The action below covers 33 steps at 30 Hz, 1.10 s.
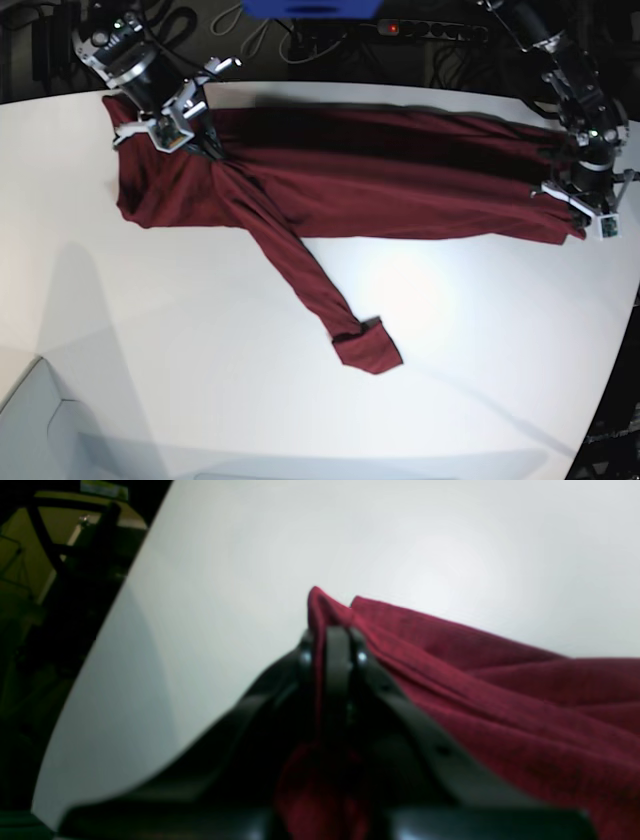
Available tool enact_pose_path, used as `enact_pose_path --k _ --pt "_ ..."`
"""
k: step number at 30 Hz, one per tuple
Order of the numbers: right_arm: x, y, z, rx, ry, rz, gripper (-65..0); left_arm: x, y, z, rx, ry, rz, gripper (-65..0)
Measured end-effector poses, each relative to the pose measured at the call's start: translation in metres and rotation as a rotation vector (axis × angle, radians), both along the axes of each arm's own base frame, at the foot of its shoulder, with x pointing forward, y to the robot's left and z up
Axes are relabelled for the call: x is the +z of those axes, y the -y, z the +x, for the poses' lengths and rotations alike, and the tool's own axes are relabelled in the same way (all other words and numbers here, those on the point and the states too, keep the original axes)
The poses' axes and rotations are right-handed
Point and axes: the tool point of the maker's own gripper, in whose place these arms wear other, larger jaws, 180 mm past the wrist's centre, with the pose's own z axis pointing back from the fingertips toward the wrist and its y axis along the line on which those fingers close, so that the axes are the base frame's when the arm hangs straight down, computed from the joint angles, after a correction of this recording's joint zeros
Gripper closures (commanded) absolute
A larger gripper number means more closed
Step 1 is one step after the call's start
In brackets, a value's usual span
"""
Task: Layout the t-shirt on the table in an organized manner, then fold the t-shirt properly
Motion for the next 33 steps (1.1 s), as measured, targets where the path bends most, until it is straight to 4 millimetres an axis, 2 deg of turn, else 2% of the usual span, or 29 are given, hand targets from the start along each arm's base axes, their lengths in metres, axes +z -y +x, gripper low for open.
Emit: enact_pose_path --k 4,8,11,17,21,26,30,33 --pt "-0.012 0.001 -0.005 -0.007 -0.035 0.009 0.0 -0.009 0.0 -0.01 0.001 -0.026 -0.003 -0.4" --pt "-0.03 0.003 -0.014 -0.014 -0.091 0.013 0.0 -0.033 0.003 -0.019 0.01 -0.082 -0.046 -0.4" --pt "-0.032 0.003 -0.016 -0.015 -0.1 0.012 0.0 -0.041 0.003 -0.023 0.013 -0.099 -0.059 -0.4" --pt "-0.038 0.003 -0.029 -0.015 -0.133 0.012 0.0 -0.046 0.004 -0.024 0.014 -0.102 -0.068 -0.4" --pt "-0.041 0.003 -0.03 -0.02 -0.139 0.023 0.0 -0.05 0.005 -0.022 0.015 -0.09 -0.084 -0.4" --pt "-0.056 -0.003 -0.039 -0.007 -0.191 0.033 0.0 -0.052 0.005 -0.021 0.015 -0.077 -0.094 -0.9" --pt "-0.057 0.002 -0.04 0.011 -0.192 0.011 -10.8 -0.052 0.006 -0.021 0.014 -0.078 -0.094 -2.3" --pt "-0.055 0.002 -0.039 0.013 -0.187 0.005 -21.7 -0.052 0.005 -0.022 0.022 -0.08 -0.092 -11.3"
